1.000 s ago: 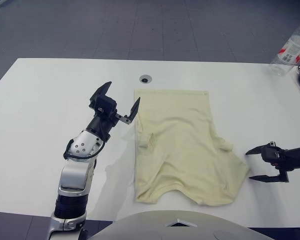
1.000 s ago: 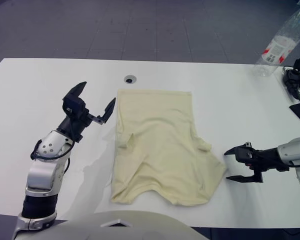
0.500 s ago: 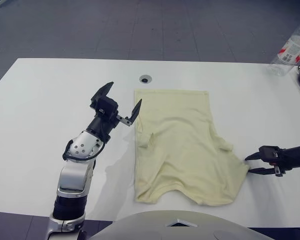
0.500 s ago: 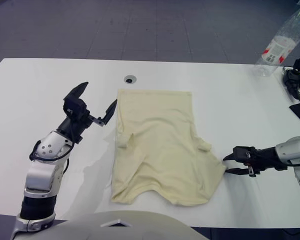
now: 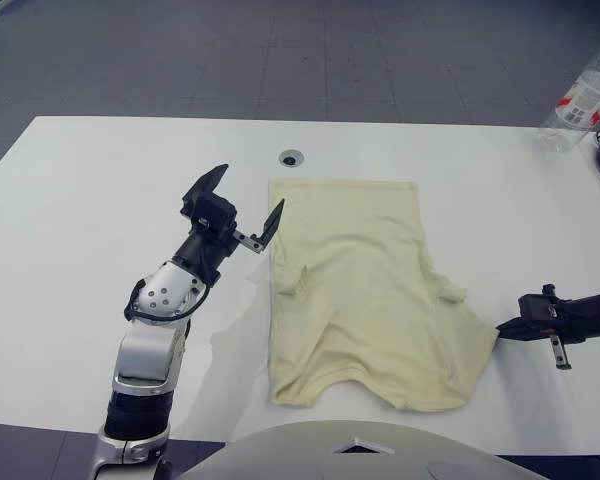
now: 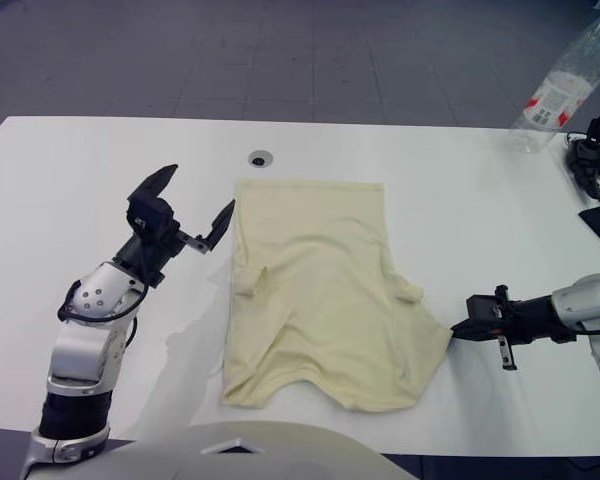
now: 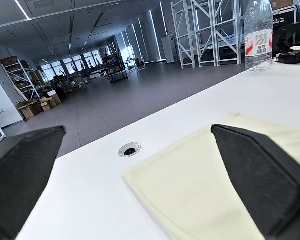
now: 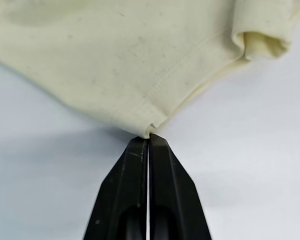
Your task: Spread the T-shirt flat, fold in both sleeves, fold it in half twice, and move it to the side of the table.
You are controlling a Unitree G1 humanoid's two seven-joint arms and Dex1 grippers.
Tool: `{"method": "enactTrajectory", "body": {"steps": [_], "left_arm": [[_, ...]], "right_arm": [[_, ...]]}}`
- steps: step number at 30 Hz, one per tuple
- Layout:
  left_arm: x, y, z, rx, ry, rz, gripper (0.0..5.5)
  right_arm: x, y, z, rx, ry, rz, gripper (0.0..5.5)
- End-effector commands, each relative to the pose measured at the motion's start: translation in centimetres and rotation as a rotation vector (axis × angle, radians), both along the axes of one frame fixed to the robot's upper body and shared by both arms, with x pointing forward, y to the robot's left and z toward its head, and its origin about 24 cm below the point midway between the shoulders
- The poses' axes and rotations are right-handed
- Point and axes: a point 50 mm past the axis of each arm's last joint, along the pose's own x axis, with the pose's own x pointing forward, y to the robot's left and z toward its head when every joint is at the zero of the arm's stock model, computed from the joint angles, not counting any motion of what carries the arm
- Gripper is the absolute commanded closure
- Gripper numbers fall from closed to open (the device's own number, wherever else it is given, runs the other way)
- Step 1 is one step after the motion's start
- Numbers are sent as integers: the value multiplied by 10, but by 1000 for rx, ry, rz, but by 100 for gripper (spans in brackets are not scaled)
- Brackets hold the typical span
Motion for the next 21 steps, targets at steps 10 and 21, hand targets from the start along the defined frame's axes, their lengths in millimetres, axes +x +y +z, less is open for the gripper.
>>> {"method": "enactTrajectory", "body": {"steps": [10,21], "left_arm": [[5,1,-3,26,16,-20,10],[9,0,-5,31,16,-30,10]], "right_arm": [[7,-1,21,26,-45,14,550],[17,42,53,208,-145,127,550]]}}
